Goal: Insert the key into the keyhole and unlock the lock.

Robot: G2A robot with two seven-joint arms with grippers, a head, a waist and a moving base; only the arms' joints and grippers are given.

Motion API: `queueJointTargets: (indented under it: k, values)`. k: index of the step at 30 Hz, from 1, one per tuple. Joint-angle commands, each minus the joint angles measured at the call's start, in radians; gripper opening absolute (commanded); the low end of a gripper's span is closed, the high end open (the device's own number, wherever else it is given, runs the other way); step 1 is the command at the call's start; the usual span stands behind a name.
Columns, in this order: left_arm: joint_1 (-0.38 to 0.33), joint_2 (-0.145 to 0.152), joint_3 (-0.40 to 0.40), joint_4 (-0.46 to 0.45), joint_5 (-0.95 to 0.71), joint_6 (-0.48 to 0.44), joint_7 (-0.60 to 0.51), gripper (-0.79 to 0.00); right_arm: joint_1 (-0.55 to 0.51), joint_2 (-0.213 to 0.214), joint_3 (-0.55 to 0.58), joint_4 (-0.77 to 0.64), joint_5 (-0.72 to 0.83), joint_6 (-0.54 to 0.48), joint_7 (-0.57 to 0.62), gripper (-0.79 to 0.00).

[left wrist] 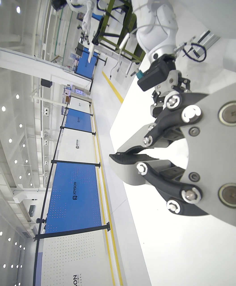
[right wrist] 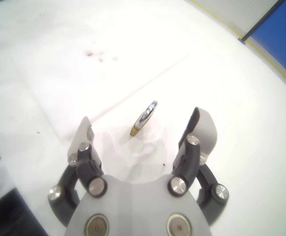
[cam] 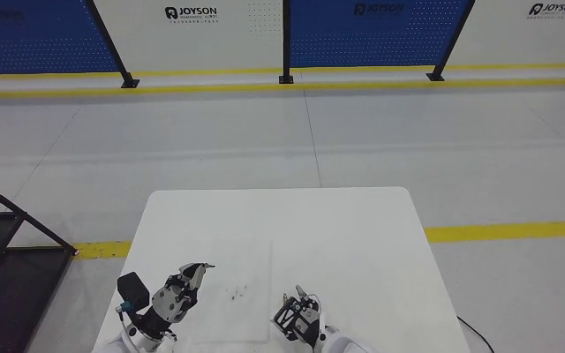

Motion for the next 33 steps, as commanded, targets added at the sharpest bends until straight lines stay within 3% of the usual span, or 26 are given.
queueJointTargets:
  k: [1, 5, 8, 9, 15, 21, 26, 33]
  values:
    - [0.0, 0.0, 0.0, 0.0, 0.0, 0.0, 0.0, -0.785, 0.01, -0.003, -0.003, 0.012, 0.01, 0.002, 0.003, -0.511]
    - [0.0, 0.0, 0.0, 0.0, 0.0, 0.0, 0.0, -0.785, 0.027, -0.008, -0.013, 0.036, 0.024, 0.01, 0.003, -0.554]
    - [0.0, 0.0, 0.0, 0.0, 0.0, 0.0, 0.0, -0.785, 0.038, -0.011, -0.022, 0.05, 0.029, 0.01, 0.006, -0.754]
    - [0.0, 0.0, 0.0, 0.0, 0.0, 0.0, 0.0, -0.785, 0.041, -0.012, -0.023, 0.053, 0.031, 0.011, 0.005, -0.785]
    - [-0.01, -0.001, 0.006, -0.003, -0.009, 0.014, -0.019, -0.785, 0.041, -0.007, 0.001, 0.048, 0.067, -0.011, -0.091, -0.785]
    - [-0.043, -0.008, 0.039, -0.014, -0.102, 0.024, -0.013, -0.785, 0.014, 0.021, 0.118, 0.015, 0.191, -0.159, -0.374, -0.785]
    - [-0.091, -0.022, 0.111, -0.019, -0.233, -0.007, 0.064, -0.785, 0.018, 0.039, 0.175, 0.029, 0.325, -0.43, -0.625, -0.785]
    - [-0.167, -0.04, 0.23, 0.039, -0.426, -0.134, 0.102, -0.785, 0.069, 0.039, 0.179, 0.107, 0.429, -0.641, -0.854, -0.785]
